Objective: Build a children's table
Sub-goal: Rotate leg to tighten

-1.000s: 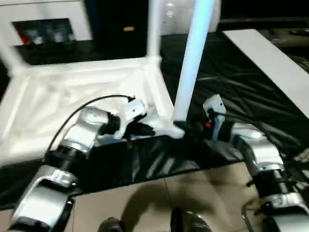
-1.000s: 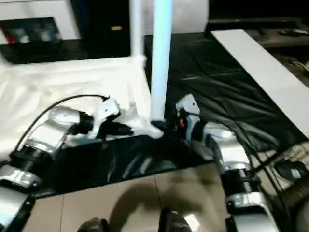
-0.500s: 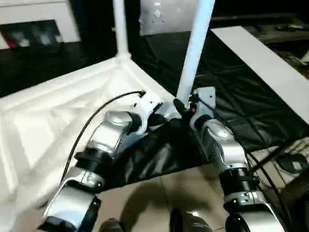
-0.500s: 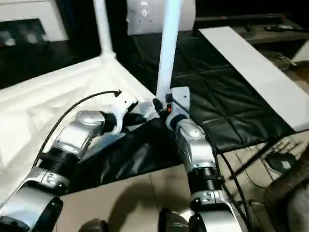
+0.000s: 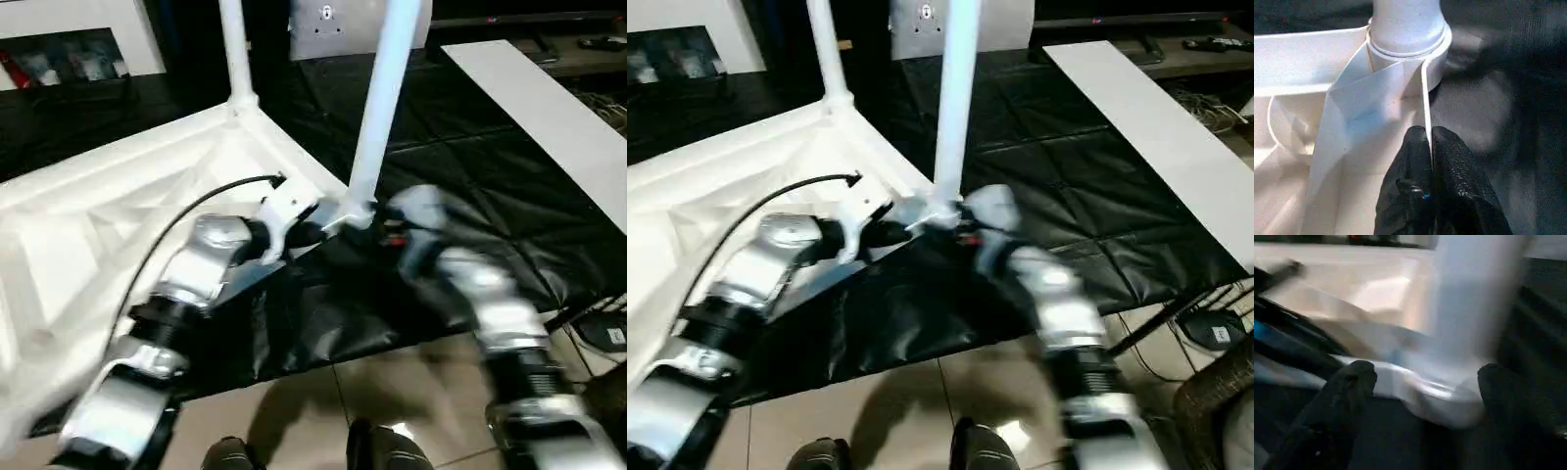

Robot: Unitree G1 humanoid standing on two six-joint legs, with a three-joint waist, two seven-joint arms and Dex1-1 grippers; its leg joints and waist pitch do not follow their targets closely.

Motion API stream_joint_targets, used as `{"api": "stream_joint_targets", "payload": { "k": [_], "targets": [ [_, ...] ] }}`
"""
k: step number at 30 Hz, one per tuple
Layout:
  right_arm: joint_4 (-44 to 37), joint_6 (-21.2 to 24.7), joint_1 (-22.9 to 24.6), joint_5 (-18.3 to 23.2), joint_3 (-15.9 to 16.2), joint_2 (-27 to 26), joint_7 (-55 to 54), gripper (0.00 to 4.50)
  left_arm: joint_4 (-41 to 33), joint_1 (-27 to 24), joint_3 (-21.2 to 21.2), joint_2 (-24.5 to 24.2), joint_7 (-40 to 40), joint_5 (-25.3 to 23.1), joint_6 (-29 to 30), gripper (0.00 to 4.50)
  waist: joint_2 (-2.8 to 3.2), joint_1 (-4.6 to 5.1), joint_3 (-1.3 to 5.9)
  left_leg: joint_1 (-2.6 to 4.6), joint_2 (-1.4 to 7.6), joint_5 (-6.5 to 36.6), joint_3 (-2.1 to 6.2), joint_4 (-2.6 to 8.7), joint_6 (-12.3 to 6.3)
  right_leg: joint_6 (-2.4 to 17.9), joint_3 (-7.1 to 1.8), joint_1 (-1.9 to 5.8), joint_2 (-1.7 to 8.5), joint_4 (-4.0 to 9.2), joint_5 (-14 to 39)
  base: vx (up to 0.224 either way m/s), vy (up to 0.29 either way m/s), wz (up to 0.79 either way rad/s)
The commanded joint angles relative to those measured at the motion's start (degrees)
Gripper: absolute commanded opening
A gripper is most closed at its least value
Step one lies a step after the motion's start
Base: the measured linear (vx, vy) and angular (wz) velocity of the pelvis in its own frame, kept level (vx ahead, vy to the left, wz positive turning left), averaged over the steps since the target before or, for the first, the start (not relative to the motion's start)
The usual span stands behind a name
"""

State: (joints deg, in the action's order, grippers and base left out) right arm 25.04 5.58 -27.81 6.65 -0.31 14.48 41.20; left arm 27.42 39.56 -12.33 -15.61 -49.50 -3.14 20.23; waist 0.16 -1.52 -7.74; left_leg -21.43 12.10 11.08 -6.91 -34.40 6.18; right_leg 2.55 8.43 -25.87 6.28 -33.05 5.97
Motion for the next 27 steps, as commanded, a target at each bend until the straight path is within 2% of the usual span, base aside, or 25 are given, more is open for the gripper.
{"api": "stream_joint_targets", "payload": {
  "k": [1,2,3,6,7,8,11,14,15,16,18,20,22,23,27],
  "targets": [
    [-2.7,-0.2,1.2,2.1,0.0,2.5,6.4,4.17,0.5,-0.4,-1.8,-1.3,-3.2,-0.4,-1.4,0.0,-0.46,-0.08,6.0,-0.28,-0.4,5.1,-2.03,3.11,-8.86,10.6,-2.86,5.83,1.47,3.71,18.9,0.0,0.0,0.0],
    [-3.8,0.4,1.8,3.0,0.3,4.4,9.9,4.23,1.3,-0.2,-2.1,-2.3,-4.5,-0.7,-2.4,0.0,-0.44,-0.3,5.77,-0.27,-0.48,6.9,-2.0,3.2,-8.34,9.0,-2.75,5.77,1.37,4.06,21.9,0.0,0.0,0.0],
    [-4.5,0.7,2.1,3.7,0.6,5.7,12.4,4.28,1.9,0.0,-2.4,-3.1,-5.4,-0.9,-3.2,0.0,-0.5,-0.31,5.71,-0.29,-0.37,7.6,-1.97,3.28,-8.01,8.4,-2.77,5.77,1.42,4.13,22.7,0.0,0.0,0.0],
    [-4.7,0.4,2.1,3.9,1.3,7.9,15.3,4.45,2.8,0.2,-3.3,-4.8,-8.7,-0.8,-5.5,0.0,-0.52,-0.15,5.31,-0.31,-0.64,10.5,-1.86,3.43,-6.38,5.5,-2.35,5.61,1.39,5.07,29.0,0.0,0.0,0.0],
    [-4.2,-0.6,1.7,3.6,2.1,9.1,16.9,4.45,3.0,-0.1,-4.0,-6.0,-12.1,-0.3,-7.3,0.0,-0.61,-0.14,5.36,-0.19,-0.82,10.8,-1.86,3.37,-5.85,4.3,-2.18,5.5,1.45,5.47,31.1,0.0,0.0,0.0],
    [-3.8,-1.2,1.5,3.4,2.6,9.7,17.8,4.45,3.1,-0.3,-4.6,-6.7,-14.0,-0.1,-8.8,0.0,-0.62,-0.12,5.35,-0.01,-0.82,11.0,-1.86,3.38,-5.52,3.6,-2.16,5.3,1.48,5.71,32.5,0.0,0.0,0.0],
    [-2.9,-2.2,0.8,3.4,3.8,10.4,20.6,4.45,3.0,-0.7,-5.8,-8.0,-18.3,0.5,-11.2,0.0,-0.65,-0.1,5.24,-0.05,-0.8,11.5,-1.84,3.39,-5.25,3.1,-1.98,5.14,1.43,5.93,33.7,0.0,0.0,0.0],
    [-1.6,-1.4,-0.2,5.3,4.7,10.7,27.0,4.29,2.8,-1.0,-7.6,-9.6,-23.9,0.8,-14.4,0.0,-0.37,-0.33,5.13,0.72,-0.39,12.6,-1.89,3.49,-5.57,4.3,-2.07,4.57,1.46,6.03,33.1,0.0,0.0,0.0],
    [-1.5,-1.4,-0.3,5.4,4.8,10.7,27.4,4.18,2.7,-1.0,-7.7,-9.7,-24.2,0.9,-14.5,0.0,-0.52,-0.3,5.11,0.84,-0.28,13.0,-1.84,3.55,-5.64,4.8,-2.06,4.56,1.51,6.0,32.8,0.0,0.0,0.0],
    [-0.4,-1.1,-1.0,5.9,5.6,10.8,30.1,4.04,2.0,-1.2,-8.1,-10.0,-26.7,1.7,-15.2,0.0,-0.34,-0.33,5.12,0.84,-0.02,13.7,-1.68,3.72,-5.69,5.5,-2.07,4.75,1.61,5.71,32.1,0.0,0.0,0.0],
    [0.5,-0.9,-1.6,6.3,6.5,11.0,32.2,3.97,1.4,-1.2,-8.4,-10.1,-28.2,2.3,-15.5,0.0,-0.46,-0.26,5.28,0.61,0.25,13.8,-1.55,3.86,-5.7,6.4,-2.12,5.05,1.71,5.33,30.6,0.0,0.0,0.0],
    [1.1,-0.7,-2.1,6.5,7.1,11.0,33.6,3.85,1.1,-1.2,-8.8,-10.1,-29.0,2.5,-15.7,0.0,-0.44,-0.5,5.62,0.65,0.57,11.3,-1.58,3.94,-6.03,8.7,-2.64,5.14,1.81,4.5,25.5,0.0,0.0,0.0],
    [1.7,-0.7,-2.7,6.6,7.7,11.0,34.9,3.66,0.8,-1.3,-9.0,-10.3,-29.6,2.6,-16.0,0.0,-0.34,-0.65,5.69,0.47,0.67,10.0,-1.69,3.97,-6.42,10.0,-2.92,5.24,1.8,4.02,22.6,0.0,0.0,0.0],
    [2.0,-0.7,-3.1,6.7,8.0,10.9,35.6,3.61,0.8,-1.3,-9.1,-10.3,-29.9,2.6,-16.1,0.0,-0.48,-0.69,5.83,0.35,0.67,9.2,-1.76,3.94,-6.61,10.8,-3.07,5.38,1.75,3.63,20.7,0.0,0.0,0.0],
    [4.1,-0.7,-4.9,6.8,8.5,10.4,38.3,3.15,0.7,-1.3,-9.3,-10.4,-31.2,2.8,-16.7,0.0,-0.86,-0.86,5.85,0.14,0.49,7.8,-2.06,3.86,-7.05,11.4,-3.48,5.53,1.72,3.24,19.8,0.0,0.0,0.0]
  ]
}}
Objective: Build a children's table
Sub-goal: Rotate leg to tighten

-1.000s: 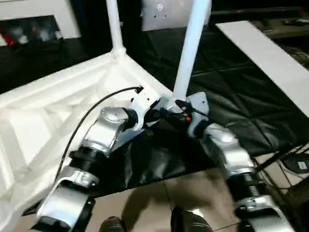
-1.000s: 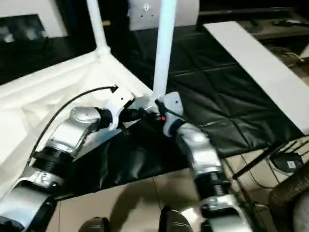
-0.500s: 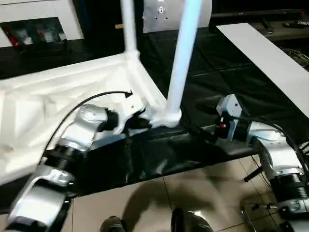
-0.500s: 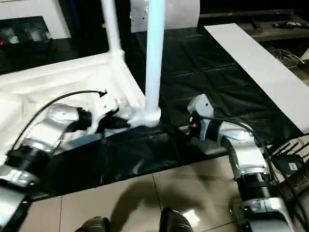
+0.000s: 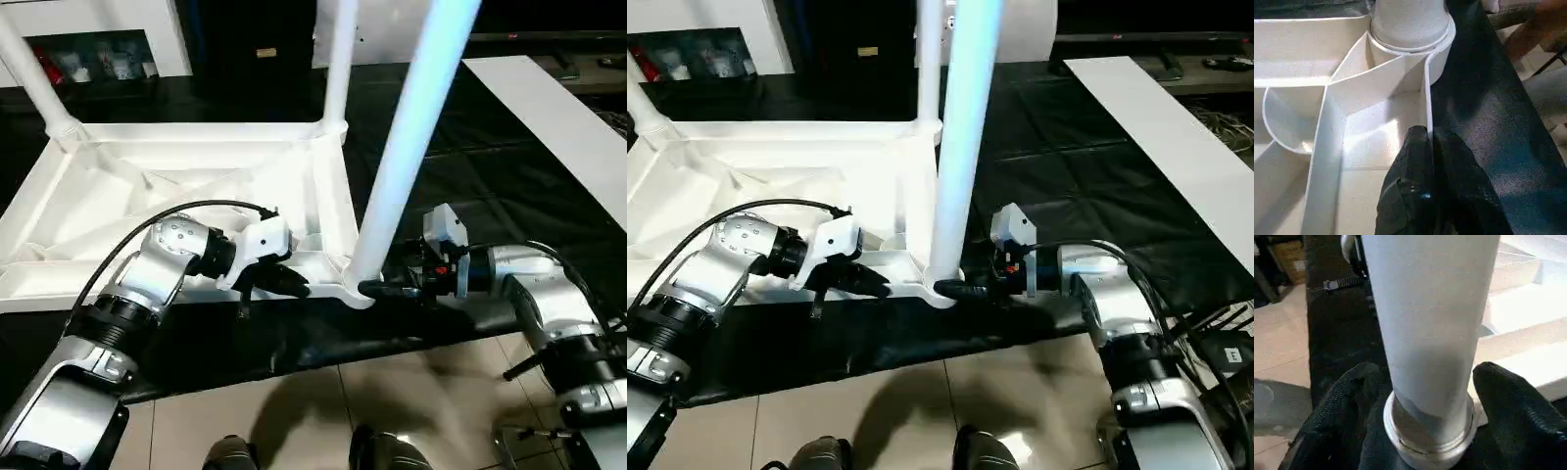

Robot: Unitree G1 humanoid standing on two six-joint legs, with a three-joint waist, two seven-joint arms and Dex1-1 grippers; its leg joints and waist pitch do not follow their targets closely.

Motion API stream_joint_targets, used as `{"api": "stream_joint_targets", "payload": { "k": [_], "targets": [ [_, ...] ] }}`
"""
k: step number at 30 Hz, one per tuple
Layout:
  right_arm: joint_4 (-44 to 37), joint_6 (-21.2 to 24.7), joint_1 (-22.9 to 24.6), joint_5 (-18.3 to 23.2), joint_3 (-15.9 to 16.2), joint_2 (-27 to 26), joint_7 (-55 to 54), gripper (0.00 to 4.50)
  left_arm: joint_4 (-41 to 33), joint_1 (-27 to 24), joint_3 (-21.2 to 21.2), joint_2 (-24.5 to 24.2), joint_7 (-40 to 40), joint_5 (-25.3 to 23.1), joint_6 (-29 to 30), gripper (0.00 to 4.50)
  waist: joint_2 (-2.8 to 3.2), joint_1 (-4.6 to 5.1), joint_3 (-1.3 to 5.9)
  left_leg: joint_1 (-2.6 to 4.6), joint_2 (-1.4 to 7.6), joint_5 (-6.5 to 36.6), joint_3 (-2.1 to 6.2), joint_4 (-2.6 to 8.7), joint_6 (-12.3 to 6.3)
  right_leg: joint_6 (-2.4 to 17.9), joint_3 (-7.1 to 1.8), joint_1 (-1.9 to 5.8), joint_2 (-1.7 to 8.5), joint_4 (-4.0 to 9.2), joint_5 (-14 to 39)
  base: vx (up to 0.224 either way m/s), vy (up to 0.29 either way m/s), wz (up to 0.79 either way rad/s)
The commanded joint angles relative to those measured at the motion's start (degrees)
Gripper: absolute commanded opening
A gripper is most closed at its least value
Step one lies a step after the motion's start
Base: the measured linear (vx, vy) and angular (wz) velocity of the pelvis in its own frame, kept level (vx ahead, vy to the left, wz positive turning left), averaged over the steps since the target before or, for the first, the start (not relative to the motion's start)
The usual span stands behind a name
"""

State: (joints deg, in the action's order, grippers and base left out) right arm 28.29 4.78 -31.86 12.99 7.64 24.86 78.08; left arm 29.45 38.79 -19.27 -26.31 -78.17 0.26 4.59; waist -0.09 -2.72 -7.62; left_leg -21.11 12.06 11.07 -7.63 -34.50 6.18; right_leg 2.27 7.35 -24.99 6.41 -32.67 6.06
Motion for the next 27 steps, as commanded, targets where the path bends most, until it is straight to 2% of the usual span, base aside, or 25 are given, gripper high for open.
{"api": "stream_joint_targets", "payload": {
  "k": [1,2,3,8,14,21,22,24,25,27],
  "targets": [
    [0.9,0.0,-0.9,0.5,0.5,0.0,1.5,3.08,-1.4,-0.5,-2.4,0.3,-2.5,-0.6,-1.1,0.0,-0.76,0.32,5.52,-0.21,0.38,8.2,-1.49,3.97,-6.9,11.1,-2.57,4.5,1.53,3.04,21.5,0.0,0.0,0.0],
    [1.4,0.0,-1.3,0.5,0.7,-0.1,2.0,2.98,-1.4,-0.5,-2.4,0.3,-2.8,-0.6,-1.2,0.0,-0.81,0.24,5.53,-0.07,0.35,8.3,-1.59,3.93,-6.63,10.9,-2.82,4.4,1.59,3.02,22.5,0.0,0.0,0.0],
    [2.0,-0.1,-1.7,0.5,0.8,-0.2,2.6,2.98,-1.4,-0.5,-2.5,0.2,-3.0,-0.6,-1.3,0.0,-0.7,0.16,5.53,-0.07,0.38,8.4,-1.61,3.96,-6.48,10.9,-2.87,4.42,1.67,3.05,23.2,0.0,0.0,0.0],
    [3.7,-0.2,-2.7,0.5,1.5,-0.3,4.2,2.42,-1.1,-0.3,-2.7,-0.1,-3.5,-0.5,-1.6,0.0,-0.57,-0.17,5.46,0.1,0.48,8.8,-1.81,3.99,-5.99,10.6,-2.92,4.26,1.57,3.15,23.9,0.0,0.0,0.0],
    [4.3,-0.2,-3.0,0.5,1.9,-0.5,5.4,2.0,-0.7,-0.2,-2.8,-0.2,-3.4,-0.9,-1.6,0.0,-0.59,-0.28,5.55,0.05,0.5,8.7,-1.85,4.03,-5.82,10.9,-3.05,4.34,1.54,2.94,22.9,0.0,0.0,0.0],
    [1.1,1.9,-0.9,1.2,1.6,-1.0,3.5,1.93,0.2,0.4,-1.8,0.4,-0.7,-1.2,0.6,0.0,-0.46,-0.38,5.48,0.15,0.5,8.9,-1.89,4.07,-5.71,10.8,-3.04,4.28,1.48,3.02,23.0,0.0,0.0,0.0],
    [-1.2,3.3,0.7,1.1,1.5,-1.4,0.9,1.93,-0.2,0.5,-0.8,1.1,1.1,-0.5,2.9,0.0,-0.41,-0.34,5.41,0.07,0.46,9.0,-1.86,4.11,-5.59,10.7,-3.03,4.35,1.44,3.03,23.3,0.0,0.0,0.0],
    [-3.5,4.2,2.3,0.4,1.4,-2.2,-2.5,1.93,-1.1,0.6,0.2,1.9,3.0,0.1,5.2,0.0,-0.53,-0.41,5.28,0.22,0.4,9.6,-1.86,4.19,-5.15,10.0,-3.02,4.26,1.51,3.38,24.8,0.0,0.0,0.0],
    [-4.7,4.8,3.2,0.0,1.4,-2.9,-4.6,1.93,-1.6,0.6,0.7,2.3,4.0,0.4,6.6,0.0,-0.41,-0.25,5.19,0.02,0.31,10.4,-1.76,4.3,-4.56,9.1,-2.88,4.44,1.53,3.57,26.9,0.0,0.0,0.0],
    [-6.0,7.3,3.9,-0.8,1.0,-4.9,-10.0,1.93,-2.2,0.9,1.5,3.4,6.4,0.5,8.6,0.0,-0.45,-0.12,4.95,0.45,0.04,12.3,-1.73,4.28,-3.81,7.3,-2.63,4.02,1.51,4.35,31.2,0.0,0.0,0.0]
  ]
}}
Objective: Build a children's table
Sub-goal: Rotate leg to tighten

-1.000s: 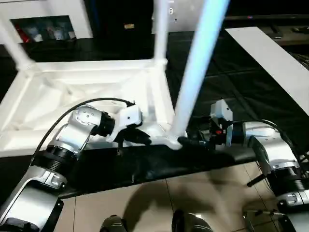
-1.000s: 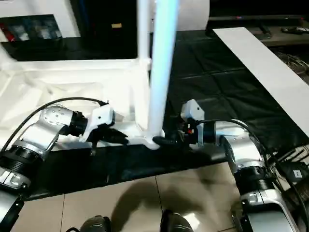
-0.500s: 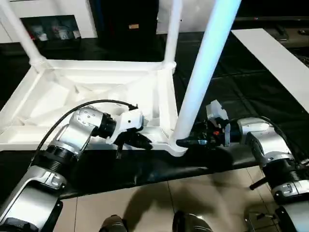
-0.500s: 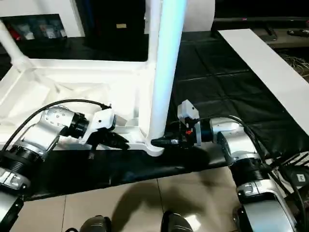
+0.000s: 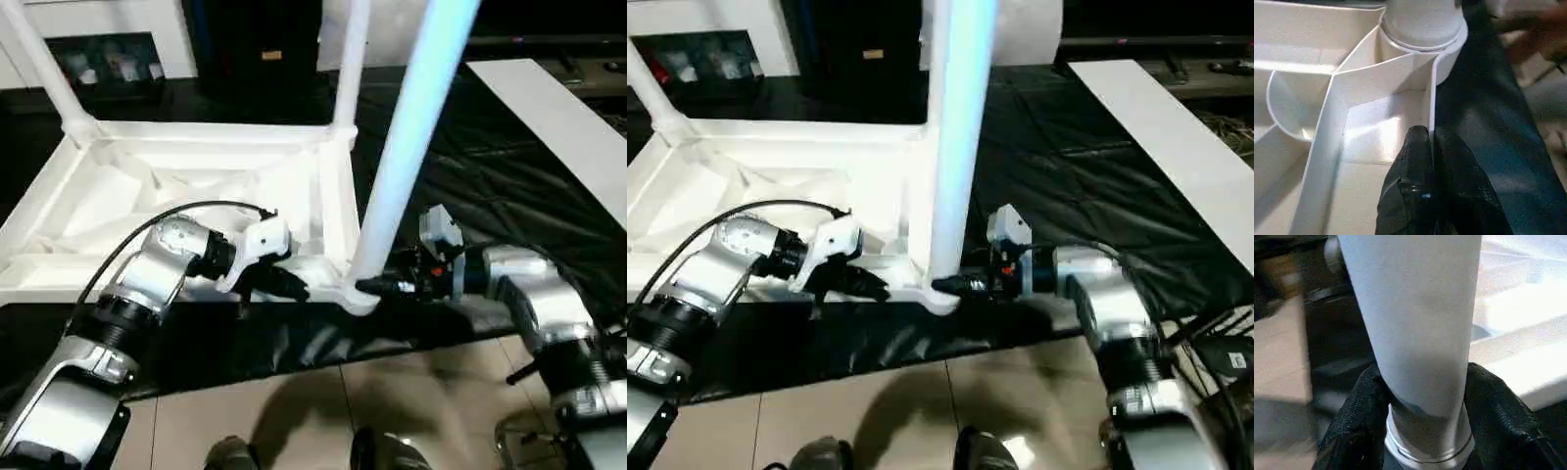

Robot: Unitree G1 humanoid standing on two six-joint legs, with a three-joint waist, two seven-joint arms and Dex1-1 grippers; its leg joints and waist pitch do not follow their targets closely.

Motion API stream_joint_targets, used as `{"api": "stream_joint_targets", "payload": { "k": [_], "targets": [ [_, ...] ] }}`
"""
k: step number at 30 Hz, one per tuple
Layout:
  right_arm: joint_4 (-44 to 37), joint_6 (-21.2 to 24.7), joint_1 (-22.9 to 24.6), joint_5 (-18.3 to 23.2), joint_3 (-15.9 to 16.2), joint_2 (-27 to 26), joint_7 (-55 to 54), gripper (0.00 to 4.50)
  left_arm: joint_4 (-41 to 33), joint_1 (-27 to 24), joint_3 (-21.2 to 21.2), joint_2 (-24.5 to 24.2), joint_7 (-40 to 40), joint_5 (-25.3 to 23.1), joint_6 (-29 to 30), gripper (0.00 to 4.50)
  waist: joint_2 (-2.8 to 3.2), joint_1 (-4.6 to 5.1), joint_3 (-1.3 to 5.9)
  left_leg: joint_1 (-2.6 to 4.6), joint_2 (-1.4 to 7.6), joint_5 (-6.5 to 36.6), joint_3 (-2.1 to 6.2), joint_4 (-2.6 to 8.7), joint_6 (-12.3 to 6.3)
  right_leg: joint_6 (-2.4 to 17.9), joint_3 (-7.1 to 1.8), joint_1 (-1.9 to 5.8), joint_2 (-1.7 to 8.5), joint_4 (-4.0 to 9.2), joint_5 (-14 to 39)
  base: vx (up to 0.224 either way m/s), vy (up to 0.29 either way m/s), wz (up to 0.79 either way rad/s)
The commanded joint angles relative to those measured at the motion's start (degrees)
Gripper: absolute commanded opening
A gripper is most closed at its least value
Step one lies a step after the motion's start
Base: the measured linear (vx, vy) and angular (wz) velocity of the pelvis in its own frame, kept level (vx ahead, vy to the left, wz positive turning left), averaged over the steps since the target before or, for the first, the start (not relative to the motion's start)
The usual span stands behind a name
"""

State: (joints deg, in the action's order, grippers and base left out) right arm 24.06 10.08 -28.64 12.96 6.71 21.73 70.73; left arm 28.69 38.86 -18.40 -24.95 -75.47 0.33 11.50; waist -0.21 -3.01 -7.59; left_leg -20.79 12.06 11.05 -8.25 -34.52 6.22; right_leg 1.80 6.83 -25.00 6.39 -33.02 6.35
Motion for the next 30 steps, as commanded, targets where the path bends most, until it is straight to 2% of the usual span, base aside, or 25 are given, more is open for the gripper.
{"api": "stream_joint_targets", "payload": {
  "k": [1,2,3,6,7,9,10,11,12,13,14,15,16,17,18,19,20,21,22,23,24,26,27,29,30],
  "targets": [
    [-2.4,3.8,1.0,-1.5,1.6,-3.8,-7.1,1.92,-1.8,1.1,1.0,2.9,5.2,0.5,2.9,0.0,-0.45,0.51,4.73,-0.04,-0.22,13.2,-1.05,4.26,-3.3,6.2,-1.86,4.08,1.36,5.02,33.7,0.0,0.0,0.0],
    [-2.7,4.7,1.2,-2.0,1.3,-4.9,-9.7,1.92,-1.9,1.3,1.2,3.3,5.9,0.6,3.4,0.0,-0.33,0.57,4.62,0.02,-0.32,13.3,-0.97,4.27,-2.87,5.5,-1.75,3.94,1.42,5.24,35.1,0.0,0.0,0.0],
    [-3.2,6.6,1.2,-3.7,0.6,-8.9,-17.9,1.92,-1.8,2.4,2.3,5.9,10.7,0.4,6.3,0.0,-0.48,1.33,4.44,-0.11,-0.75,14.8,-0.83,4.0,-1.9,2.7,-0.99,3.9,1.39,6.08,39.6,0.0,0.0,0.0],
    [-3.6,7.3,1.2,-4.4,0.3,-10.6,-21.5,1.91,-1.7,2.9,2.9,7.0,12.8,0.2,7.5,0.0,-0.22,2.26,4.45,0.16,-1.13,16.9,-0.48,3.55,-1.81,-1.1,0.58,3.87,1.43,7.75,43.7,0.0,0.0,0.0],
    [-3.6,8.8,0.9,-5.3,-0.1,-13.3,-26.7,1.91,-1.1,3.8,3.9,8.8,16.2,-0.1,9.0,0.0,0.08,2.64,4.76,0.13,-0.93,16.6,-0.33,3.71,-2.19,-1.1,0.93,4.26,1.43,7.97,41.5,0.0,0.0,0.0],
    [-3.1,10.4,0.1,-6.5,-0.9,-17.0,-34.1,1.91,-0.2,4.9,4.9,11.0,20.7,-0.6,10.7,0.0,0.66,3.3,4.86,-0.03,-0.07,17.1,0.28,4.28,-2.63,1.3,1.33,4.7,1.51,7.57,35.6,0.0,0.0,0.0],
    [-2.3,10.8,-0.5,-7.0,-1.4,-19.0,-37.9,1.91,0.3,5.3,5.3,12.1,22.9,-0.8,11.2,0.0,0.97,3.81,4.41,-0.45,0.5,19.6,0.63,4.85,-2.4,1.9,1.66,4.89,1.33,7.34,33.8,0.0,0.0,0.0],
    [-1.6,10.9,-1.0,-7.5,-2.0,-21.0,-41.7,1.91,0.9,5.8,5.6,13.1,25.2,-1.1,11.7,0.0,1.06,4.27,4.2,0.74,0.84,24.8,0.84,5.09,-2.02,1.7,2.43,4.5,1.25,8.05,34.5,0.0,0.0,0.0],
    [-1.0,10.7,-1.4,-7.9,-2.2,-21.9,-43.5,1.91,1.1,6.0,5.8,13.6,26.2,-1.2,11.8,0.0,1.32,4.56,4.01,1.28,1.07,27.6,0.96,5.19,-1.9,1.6,2.85,4.47,1.23,8.24,34.4,0.0,0.0,0.0],
    [0.8,9.9,-2.4,-9.0,-3.2,-24.4,-48.8,1.91,1.6,6.6,6.4,15.2,29.2,-1.6,12.0,0.0,1.69,5.08,3.62,1.25,2.21,33.1,1.38,6.16,-1.87,1.4,3.24,5.3,1.02,7.3,32.5,0.0,0.0,0.0],
    [1.4,9.6,-2.7,-9.3,-3.5,-25.2,-50.4,1.91,1.7,6.8,6.6,15.7,30.1,-1.7,12.1,0.0,1.78,5.15,3.47,0.46,3.03,35.6,1.78,7.07,-1.65,1.4,2.76,6.1,0.98,5.54,30.2,0.0,0.0,0.0],
    [3.4,9.0,-4.0,-9.9,-4.8,-27.0,-55.2,1.91,2.0,7.3,6.9,16.9,31.8,-1.9,12.0,0.0,2.39,3.99,3.45,-0.29,4.95,40.6,2.33,9.58,-0.93,2.9,0.35,7.4,0.93,-0.22,22.0,0.0,0.0,0.0],
    [4.4,8.6,-4.5,-9.8,-5.4,-27.7,-56.9,1.91,2.1,7.3,6.8,17.2,32.0,-1.9,11.8,0.0,1.16,3.61,2.77,0.79,4.2,42.2,1.17,10.03,-0.49,3.7,-1.53,5.56,0.66,-0.38,21.6,0.0,0.0,0.0],
    [6.0,7.6,-5.5,-8.6,-6.9,-29.1,-58.7,1.91,2.0,7.4,6.7,17.8,32.2,-2.0,11.6,0.0,-1.27,3.89,2.94,6.07,-2.01,33.6,-1.28,3.04,-0.36,-0.8,0.71,-0.05,0.66,9.34,44.9,0.0,0.0,0.0],
    [7.1,6.0,-6.2,-7.8,-8.1,-30.0,-59.9,1.91,2.0,7.4,6.4,18.2,32.2,-2.2,11.3,0.0,-1.97,4.96,2.43,6.69,-4.63,23.4,-1.98,-2.46,-1.8,-6.8,4.78,-1.59,1.26,13.9,60.5,0.07,-0.049,0.03],
    [7.3,5.8,-6.3,-7.8,-8.2,-30.1,-60.2,2.47,2.0,7.4,6.3,18.2,32.1,-2.3,11.2,0.0,-0.57,5.32,3.47,4.85,-3.94,21.8,-1.63,-1.72,-2.8,-8.9,6.1,1.61,2.0,13.66,59.5,0.09,0.037,-0.31],
    [7.7,4.6,-6.7,-7.4,-8.9,-30.5,-60.7,2.47,1.9,7.3,6.2,18.3,32.1,-2.5,11.2,0.0,0.54,5.71,4.1,2.8,-2.43,21.1,-0.85,-0.07,-3.42,-10.5,7.27,4.57,2.25,13.08,54.1,0.09,0.037,-0.31],
    [7.9,3.9,-7.0,-7.4,-9.4,-30.8,-60.9,2.47,1.9,7.1,5.8,18.0,31.9,-2.8,10.7,0.0,3.03,5.03,5.05,-3.12,3.47,25.9,3.48,4.99,-3.04,-6.4,2.55,11.92,3.51,-1.26,28.2,0.183,0.102,-0.39],
    [7.9,3.8,-7.1,-7.7,-9.6,-30.8,-61.0,2.68,1.8,7.0,5.6,17.8,31.7,-2.9,10.4,0.0,2.54,5.26,4.49,0.44,4.13,28.0,3.98,7.17,-4.02,0.6,-0.92,6.77,2.49,-0.7,8.2,0.123,0.033,-0.11],
    [7.6,3.1,-7.1,-8.1,-9.8,-29.7,-60.3,2.79,1.7,6.6,5.4,16.5,30.7,-3.1,9.8,0.0,-0.07,4.23,3.87,1.94,-1.19,28.4,1.13,4.63,-0.92,0.5,0.74,4.65,2.12,6.14,29.4,0.123,0.033,-0.11],
    [7.6,3.0,-7.1,-8.1,-9.8,-29.5,-60.0,2.79,1.7,6.5,5.4,16.3,30.5,-3.1,9.6,0.0,-1.04,4.14,3.37,3.8,-3.6,22.1,-0.3,1.41,-1.13,-2.8,2.04,1.94,2.98,9.31,49.6,0.115,0.017,0.14],
    [7.0,2.5,-6.6,-8.6,-9.6,-28.3,-59.2,3.04,1.7,6.2,5.1,15.2,29.3,-3.3,8.7,0.0,-0.42,4.01,4.76,0.19,-2.61,16.2,0.5,2.42,-2.07,-3.9,1.47,5.65,3.84,7.72,49.1,0.142,0.038,-0.04],
    [5.2,1.3,-5.0,-8.8,-9.3,-26.0,-56.8,3.04,1.8,5.8,4.8,13.5,27.3,-3.5,7.1,0.0,0.48,3.62,5.7,-0.37,-1.2,11.5,0.95,3.57,-2.19,-1.8,0.57,5.82,3.71,6.6,39.7,0.093,0.008,-0.04],
    [2.7,-0.2,-2.8,-9.1,-8.9,-23.4,-54.0,3.18,2.1,5.4,4.5,11.7,25.5,-3.8,6.0,0.0,0.64,3.41,6.46,-0.02,-0.11,0.0,0.47,3.53,-4.68,9.0,-0.65,4.68,1.99,3.06,13.7,0.072,-0.007,0.18],
    [0.0,0.3,-0.9,-7.5,-9.1,-22.2,-50.9,3.3,2.8,5.4,4.2,10.7,25.1,-4.5,4.7,0.0,0.32,3.56,6.76,-0.21,-0.3,-1.8,0.32,3.2,-5.71,11.0,-0.85,4.73,1.6,2.41,9.9,0.081,-0.012,0.09]
  ]
}}
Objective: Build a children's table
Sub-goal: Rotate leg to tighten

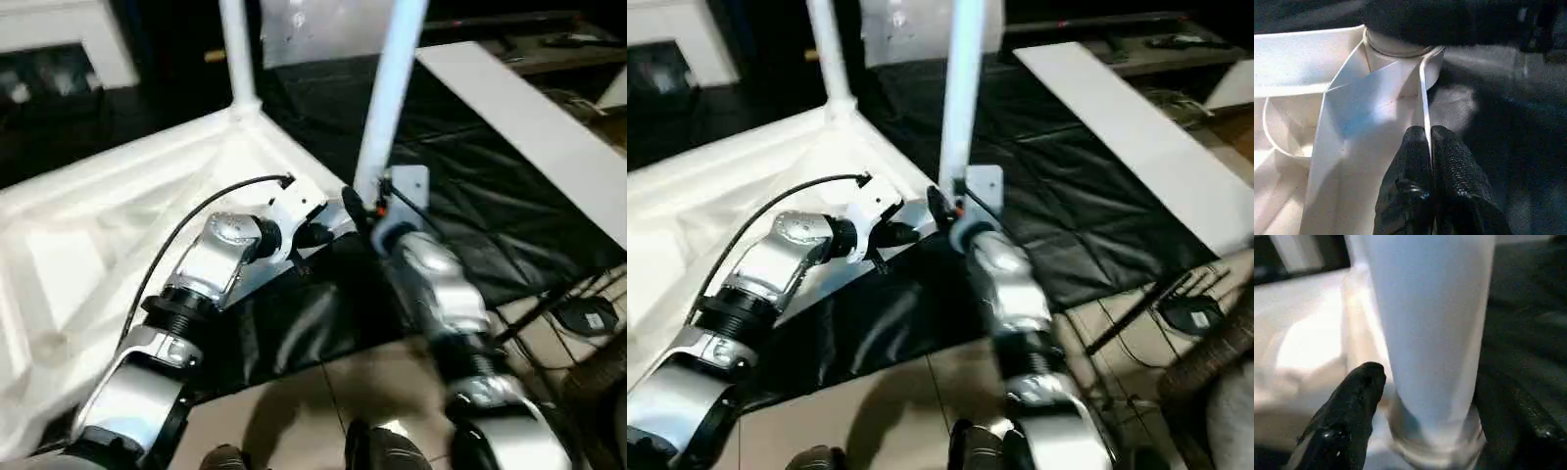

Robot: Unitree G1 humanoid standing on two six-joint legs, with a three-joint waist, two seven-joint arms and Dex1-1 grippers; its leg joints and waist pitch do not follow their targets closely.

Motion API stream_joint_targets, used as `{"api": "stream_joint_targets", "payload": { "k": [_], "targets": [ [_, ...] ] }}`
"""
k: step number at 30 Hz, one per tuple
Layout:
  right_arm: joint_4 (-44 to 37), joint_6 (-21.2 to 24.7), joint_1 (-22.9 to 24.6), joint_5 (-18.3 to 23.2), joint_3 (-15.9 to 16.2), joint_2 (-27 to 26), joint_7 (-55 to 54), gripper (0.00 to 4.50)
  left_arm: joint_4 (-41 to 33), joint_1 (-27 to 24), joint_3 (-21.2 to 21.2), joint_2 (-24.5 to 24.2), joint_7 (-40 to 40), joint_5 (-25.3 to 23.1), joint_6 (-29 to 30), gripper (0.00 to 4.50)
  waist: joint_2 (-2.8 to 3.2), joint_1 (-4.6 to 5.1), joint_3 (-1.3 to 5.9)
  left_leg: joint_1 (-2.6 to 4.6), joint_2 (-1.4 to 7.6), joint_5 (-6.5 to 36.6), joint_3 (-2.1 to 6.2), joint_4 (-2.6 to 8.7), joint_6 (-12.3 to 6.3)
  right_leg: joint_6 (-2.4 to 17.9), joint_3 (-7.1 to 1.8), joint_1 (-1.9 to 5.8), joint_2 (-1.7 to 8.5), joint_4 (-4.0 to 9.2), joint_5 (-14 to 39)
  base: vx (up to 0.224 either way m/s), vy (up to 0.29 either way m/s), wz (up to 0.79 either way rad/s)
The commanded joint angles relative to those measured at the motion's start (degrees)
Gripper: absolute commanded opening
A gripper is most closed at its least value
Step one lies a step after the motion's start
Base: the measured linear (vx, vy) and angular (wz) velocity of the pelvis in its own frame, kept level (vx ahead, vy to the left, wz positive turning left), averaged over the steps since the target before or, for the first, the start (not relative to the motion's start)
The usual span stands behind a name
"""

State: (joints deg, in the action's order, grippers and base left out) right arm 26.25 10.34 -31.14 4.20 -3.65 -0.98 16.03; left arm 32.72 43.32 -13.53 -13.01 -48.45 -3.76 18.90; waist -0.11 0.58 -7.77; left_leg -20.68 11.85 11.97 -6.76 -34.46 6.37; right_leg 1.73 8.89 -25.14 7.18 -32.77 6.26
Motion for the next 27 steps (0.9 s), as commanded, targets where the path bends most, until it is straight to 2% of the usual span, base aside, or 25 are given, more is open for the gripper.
{"api": "stream_joint_targets", "payload": {
  "k": [1,2,4,5,6,7,9,10,11,12,13,14,15,16,17,19,20,21,22,24,25,26,27],
  "targets": [
    [-3.0,0.1,2.2,1.6,1.3,1.0,4.7,3.3,-0.9,1.0,-0.7,-1.6,-2.1,-0.7,-3.2,0.0,-0.02,-0.3,7.36,-1.1,-0.43,-7.9,-1.12,2.7,-8.48,14.0,-3.22,5.63,0.59,0.59,1.9,0.07,-0.01,-0.01],
    [-5.7,0.2,4.5,1.9,1.9,2.9,7.2,3.45,0.2,1.2,-0.7,-2.7,-2.7,-1.3,-4.5,0.0,0.04,-0.57,7.7,-0.78,-0.55,-11.9,-1.24,2.23,-11.67,16.1,-3.37,5.37,0.59,0.02,-3.2,0.07,-0.01,-0.01],
    [-10.3,0.8,8.4,3.1,2.4,5.8,11.4,3.6,2.0,1.6,-1.0,-4.2,-3.7,-1.8,-7.6,0.0,0.21,-1.07,7.75,-0.61,-0.45,-13.3,-1.49,1.97,-14.97,17.5,-3.4,5.2,0.72,-0.08,-4.4,0.0,0.0,0.0],
    [-12.0,1.2,9.7,3.9,2.3,6.6,12.8,3.6,2.7,1.7,-1.1,-4.7,-4.3,-1.9,-8.7,0.0,0.02,-1.48,7.46,-0.59,-0.45,-11.1,-1.68,2.12,-15.68,17.3,-3.39,5.26,0.74,0.47,-1.6,0.0,0.0,0.0],
    [-13.9,1.6,11.5,4.6,2.5,8.0,14.7,3.74,4.0,2.0,-1.8,-5.6,-4.8,-2.6,-11.6,0.0,-0.11,-1.56,7.34,-0.76,-0.37,-9.7,-1.69,2.21,-15.58,16.8,-3.4,5.44,0.85,0.63,0.3,0.0,0.0,0.0],
    [-16.1,2.1,13.4,5.5,2.8,9.4,16.7,3.84,5.8,2.7,-1.7,-6.2,-3.8,-3.2,-13.1,0.0,0.49,-1.91,7.01,-0.65,-0.25,-5.5,-1.79,2.4,-13.99,15.1,-3.35,5.38,0.77,1.47,6.2,0.0,0.0,0.0],
    [-18.1,2.6,15.1,6.3,3.0,10.6,18.2,3.94,7.7,3.4,-1.4,-6.6,-2.6,-3.5,-15.2,0.0,0.17,-2.04,6.82,-0.84,-0.17,-2.7,-1.86,2.64,-12.23,13.8,-3.33,5.56,0.84,1.92,9.9,0.0,0.0,0.0],
    [-20.8,3.1,17.2,7.2,3.1,11.6,19.4,4.04,10.2,4.6,-1.0,-7.1,-0.9,-3.9,-18.9,0.0,0.05,-2.13,6.58,-1.04,-0.25,0.4,-1.91,2.89,-10.13,11.9,-3.21,5.68,0.83,2.66,14.6,-0.054,-0.008,-0.06],
    [-21.0,3.1,17.3,7.2,3.1,11.7,19.5,4.18,10.3,4.7,-0.9,-7.1,-0.9,-3.9,-19.1,0.0,0.3,-2.05,6.49,-1.06,-0.25,3.2,-1.93,3.08,-8.02,10.0,-3.17,5.71,0.82,3.2,18.2,-0.054,-0.008,-0.06],
    [-23.5,3.6,18.9,7.4,3.4,12.1,19.6,4.32,12.0,5.5,-0.5,-7.8,-1.3,-3.7,-23.1,0.43,0.19,-2.02,6.5,-1.2,-0.23,4.2,-1.87,3.18,-7.06,9.2,-3.09,5.77,0.9,3.28,19.7,-0.063,-0.014,-0.06],
    [-24.6,3.6,19.6,7.3,3.6,12.2,19.5,4.32,12.4,5.7,-0.4,-8.2,-1.8,-3.6,-23.8,0.43,0.35,-2.02,6.22,-0.97,-0.5,7.3,-2.02,3.34,-5.51,7.1,-2.86,5.36,0.63,4.33,24.1,-0.063,-0.023,-0.06],
    [-25.1,3.6,20.0,7.2,3.8,12.2,19.5,4.35,12.5,5.7,-0.3,-8.5,-2.2,-3.5,-24.1,0.54,0.24,-1.88,6.11,-1.15,-0.62,8.7,-1.94,3.44,-4.21,5.2,-2.7,5.43,0.64,4.69,27.4,-0.063,-0.023,-0.06],
    [-25.5,3.6,20.3,7.1,3.9,12.2,19.4,4.43,12.6,5.7,-0.3,-8.6,-2.7,-3.5,-24.4,0.63,0.25,-1.93,6.1,-1.17,-0.66,9.2,-1.91,3.42,-3.73,4.3,-2.58,5.37,0.68,4.89,28.9,-0.056,-0.03,-0.03],
    [-26.5,3.8,21.0,7.2,4.0,12.0,18.8,4.47,12.5,5.5,-0.2,-9.1,-3.7,-3.2,-25.1,0.76,1.1,-1.9,5.9,-0.54,-0.74,10.8,-2.03,3.32,-3.14,3.4,-2.29,4.67,0.59,5.73,31.6,-0.05,-0.029,0.01],
    [-28.1,4.2,22.0,7.3,4.0,11.5,17.6,4.5,12.4,5.2,0.2,-9.7,-4.9,-2.5,-26.3,0.85,0.64,-1.85,5.73,-0.4,-1.08,11.8,-2.17,3.12,-2.94,2.4,-1.81,4.48,0.27,6.3,33.7,-0.05,-0.029,0.01],
    [-29.7,4.9,22.9,7.8,3.7,10.9,16.4,4.5,12.5,5.0,1.1,-9.9,-5.6,-1.3,-26.9,0.97,0.59,-1.91,5.67,-0.57,-1.2,12.0,-2.12,3.2,-2.88,0.6,-1.29,4.59,0.08,6.69,35.4,0.0,0.0,0.0],
    [-30.5,5.0,23.4,8.1,3.5,10.6,15.7,4.5,12.2,4.7,2.0,-9.8,-5.9,-0.3,-26.7,1.08,0.83,-2.01,5.79,-0.48,-1.08,12.0,-1.97,3.26,-2.96,-0.1,-0.97,4.7,0.18,6.97,35.8,0.0,0.0,0.0],
    [-30.9,5.1,23.6,8.2,3.4,10.3,15.4,4.5,12.0,4.5,2.5,-9.8,-6.0,0.4,-26.5,1.2,1.03,-1.92,5.79,-0.38,-0.89,12.2,-1.91,3.37,-2.99,-0.1,-0.85,4.69,0.19,7.14,35.7,0.0,0.0,0.0],
    [-31.2,4.5,23.8,7.7,3.1,9.8,14.1,4.5,10.9,4.0,3.8,-9.5,-5.3,1.6,-25.5,1.3,1.49,-1.75,5.61,0.13,-0.59,14.1,-1.82,3.44,-3.08,0.1,-0.31,4.45,0.16,7.72,35.8,0.0,0.0,0.0],
    [-32.4,5.9,24.2,7.2,2.6,9.1,11.9,4.5,9.0,2.9,6.0,-8.9,-4.5,4.2,-23.2,1.4,2.14,-1.39,5.71,0.33,0.03,16.9,-1.35,3.81,-2.79,0.4,0.28,5.09,0.36,7.97,34.4,0.0,0.0,0.0],
    [-33.5,8.1,24.5,6.3,2.6,8.9,10.1,4.5,6.8,1.6,7.8,-8.5,-3.2,6.1,-20.6,1.4,2.61,-1.2,5.85,0.36,0.87,17.8,-0.91,4.39,-2.67,1.8,0.17,5.64,0.59,7.36,30.8,0.001,0.053,-0.02],
    [-35.8,11.8,25.1,5.2,3.5,8.9,8.3,4.5,-0.1,-2.4,11.9,-7.4,-0.1,10.7,-14.5,1.5,3.55,-0.89,5.28,0.72,1.55,22.2,-0.59,5.09,-2.54,2.9,0.44,5.65,0.29,7.08,29.0,0.001,0.053,-0.02],
    [-36.7,12.1,25.4,4.8,4.1,9.1,8.3,4.5,-4.0,-4.8,13.5,-6.9,1.0,12.6,-11.9,1.73,3.35,-0.7,5.18,0.82,1.91,24.4,-0.45,5.39,-2.36,3.4,0.4,5.95,0.47,6.78,28.1,0.0,0.0,0.0]
  ]
}}
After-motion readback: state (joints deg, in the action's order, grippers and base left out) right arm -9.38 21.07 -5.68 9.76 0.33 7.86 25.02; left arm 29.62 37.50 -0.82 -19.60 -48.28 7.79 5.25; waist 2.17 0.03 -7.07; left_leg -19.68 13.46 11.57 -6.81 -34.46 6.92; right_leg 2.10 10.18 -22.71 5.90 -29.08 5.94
